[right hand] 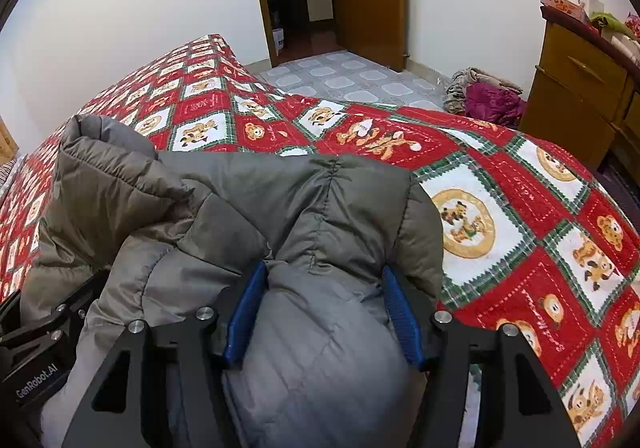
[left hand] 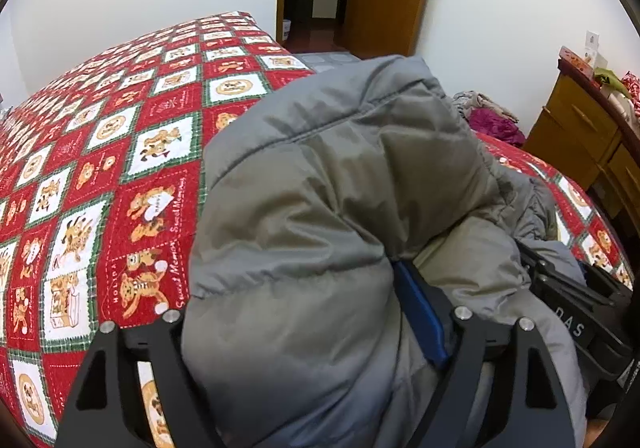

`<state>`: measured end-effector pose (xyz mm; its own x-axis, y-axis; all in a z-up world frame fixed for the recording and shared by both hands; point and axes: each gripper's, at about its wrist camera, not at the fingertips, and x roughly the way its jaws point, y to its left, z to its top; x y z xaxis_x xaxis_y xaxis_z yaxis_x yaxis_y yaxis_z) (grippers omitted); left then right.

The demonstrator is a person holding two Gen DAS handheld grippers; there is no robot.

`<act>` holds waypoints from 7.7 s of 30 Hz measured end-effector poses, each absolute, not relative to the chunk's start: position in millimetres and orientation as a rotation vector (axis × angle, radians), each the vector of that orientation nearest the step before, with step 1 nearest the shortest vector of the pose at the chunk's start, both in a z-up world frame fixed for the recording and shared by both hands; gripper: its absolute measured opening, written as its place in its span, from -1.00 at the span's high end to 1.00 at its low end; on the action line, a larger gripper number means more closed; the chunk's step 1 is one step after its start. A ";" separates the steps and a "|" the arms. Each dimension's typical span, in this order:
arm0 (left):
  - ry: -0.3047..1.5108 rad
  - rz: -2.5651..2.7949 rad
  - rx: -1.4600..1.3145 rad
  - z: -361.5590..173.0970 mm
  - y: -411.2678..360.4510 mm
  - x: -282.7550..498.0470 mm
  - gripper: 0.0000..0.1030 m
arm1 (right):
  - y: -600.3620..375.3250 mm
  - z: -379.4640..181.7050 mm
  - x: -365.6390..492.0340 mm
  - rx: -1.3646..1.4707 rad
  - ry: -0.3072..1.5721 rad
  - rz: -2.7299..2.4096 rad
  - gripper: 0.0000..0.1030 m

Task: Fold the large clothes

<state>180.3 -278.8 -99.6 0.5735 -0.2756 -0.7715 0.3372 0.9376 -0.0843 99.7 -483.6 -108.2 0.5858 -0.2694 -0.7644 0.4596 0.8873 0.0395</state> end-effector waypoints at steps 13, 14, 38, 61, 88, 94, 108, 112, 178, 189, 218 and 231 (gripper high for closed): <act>0.824 -0.296 0.144 -109.0 -289.6 179.9 -0.72 | -487.8 -112.2 103.5 0.269 0.824 -0.428 -0.24; 0.822 -0.294 0.144 -109.6 -289.8 179.8 -0.73 | -487.4 -112.5 104.6 0.264 0.825 -0.431 -0.24; 0.743 -0.392 0.218 -39.7 -248.9 100.5 -0.82 | -475.7 -65.3 42.7 0.251 0.798 -0.402 -0.35; 0.756 -0.378 0.227 -56.9 -259.2 100.7 -0.96 | -426.9 -53.1 0.4 0.192 0.811 -0.309 -0.14; 0.761 -0.284 0.337 -87.0 -314.7 234.5 -0.98 | -483.9 -93.0 104.4 0.201 0.880 -0.405 0.05; 0.780 -0.301 0.321 -101.7 -322.2 237.0 -0.99 | -485.4 -99.0 100.6 0.200 0.837 -0.438 0.04; 0.778 -0.302 0.369 -113.1 -330.5 234.6 -0.99 | -477.9 -103.3 101.7 0.144 0.825 -0.475 0.03; 0.785 -0.309 0.360 -116.6 -330.8 236.0 -0.99 | -479.2 -105.8 103.1 0.157 0.822 -0.470 0.02; 0.719 -0.465 0.245 -34.5 -225.0 16.3 -1.00 | -371.3 -32.4 -79.5 0.006 0.726 -0.534 -0.54; 0.701 -0.420 0.179 -27.8 -192.9 -20.3 -1.00 | -342.0 -28.3 -122.8 0.042 0.740 -0.502 -0.56; 0.417 -0.414 0.005 62.6 -148.7 -101.0 -1.00 | -271.2 68.1 -190.6 -0.024 0.427 -0.488 -0.73; 0.379 -0.389 -0.006 72.8 -138.3 -108.8 -1.00 | -262.5 77.5 -200.7 -0.021 0.384 -0.470 -0.77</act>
